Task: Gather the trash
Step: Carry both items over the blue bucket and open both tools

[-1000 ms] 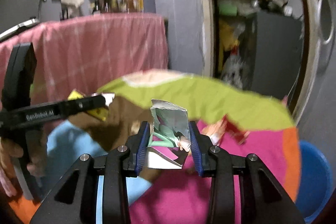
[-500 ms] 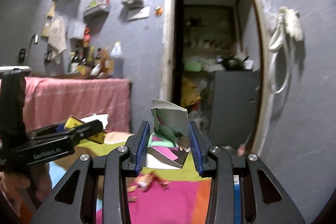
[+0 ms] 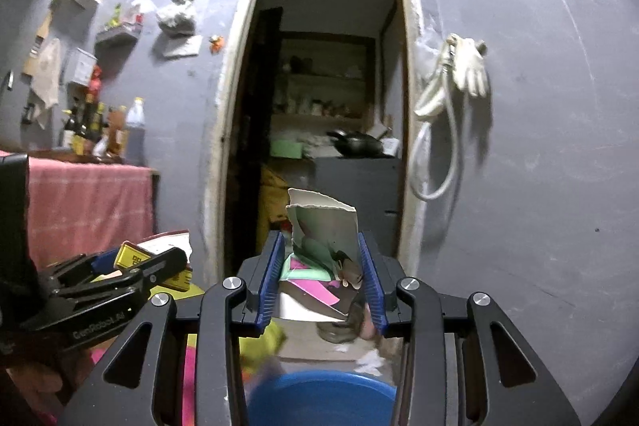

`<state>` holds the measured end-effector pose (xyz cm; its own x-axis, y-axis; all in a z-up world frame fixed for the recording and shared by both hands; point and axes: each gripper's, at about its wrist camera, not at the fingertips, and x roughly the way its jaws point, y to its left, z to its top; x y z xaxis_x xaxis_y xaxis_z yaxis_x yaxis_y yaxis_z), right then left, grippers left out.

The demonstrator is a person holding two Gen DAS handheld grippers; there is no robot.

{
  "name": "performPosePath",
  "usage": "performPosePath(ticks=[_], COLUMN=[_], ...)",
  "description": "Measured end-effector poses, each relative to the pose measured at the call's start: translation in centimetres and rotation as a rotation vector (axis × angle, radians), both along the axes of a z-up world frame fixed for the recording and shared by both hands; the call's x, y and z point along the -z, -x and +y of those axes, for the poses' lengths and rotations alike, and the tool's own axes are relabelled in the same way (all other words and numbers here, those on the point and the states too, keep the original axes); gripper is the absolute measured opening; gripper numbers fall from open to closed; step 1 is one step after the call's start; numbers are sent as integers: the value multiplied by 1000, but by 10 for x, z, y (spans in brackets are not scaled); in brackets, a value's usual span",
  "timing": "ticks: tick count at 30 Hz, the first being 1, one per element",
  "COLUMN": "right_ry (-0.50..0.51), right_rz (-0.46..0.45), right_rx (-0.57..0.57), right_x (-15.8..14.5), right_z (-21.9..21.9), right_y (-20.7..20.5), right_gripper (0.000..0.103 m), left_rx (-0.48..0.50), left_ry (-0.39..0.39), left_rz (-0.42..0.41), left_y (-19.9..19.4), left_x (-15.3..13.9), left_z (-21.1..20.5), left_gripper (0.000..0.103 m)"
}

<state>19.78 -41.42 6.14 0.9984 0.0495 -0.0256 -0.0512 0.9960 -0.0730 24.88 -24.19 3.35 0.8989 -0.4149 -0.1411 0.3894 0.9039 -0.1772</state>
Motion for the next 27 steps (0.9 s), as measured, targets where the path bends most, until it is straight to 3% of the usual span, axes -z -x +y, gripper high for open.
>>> performPosePath(ticks=[6, 13, 19, 21, 27], right_ry=[-52, -133, -188, -199, -208], right_rz=[101, 233, 318, 336, 335], right_rx=[35, 26, 11, 7, 16], right_x=[41, 82, 101, 104, 99], right_z=[-35, -56, -65, -66, -67], right_y=[-18, -35, -50, -54, -52], right_gripper=[37, 38, 38, 45, 50], left_rx=[36, 65, 102, 115, 140], left_ry=[-54, -76, -90, -85, -58], left_rz=[110, 256, 364, 395, 417], left_y=[-24, -52, -70, -74, -74], left_x=[27, 54, 72, 75, 71], left_z=[-35, -46, -49, -48, -39], left_gripper=[58, 58, 58, 58, 59])
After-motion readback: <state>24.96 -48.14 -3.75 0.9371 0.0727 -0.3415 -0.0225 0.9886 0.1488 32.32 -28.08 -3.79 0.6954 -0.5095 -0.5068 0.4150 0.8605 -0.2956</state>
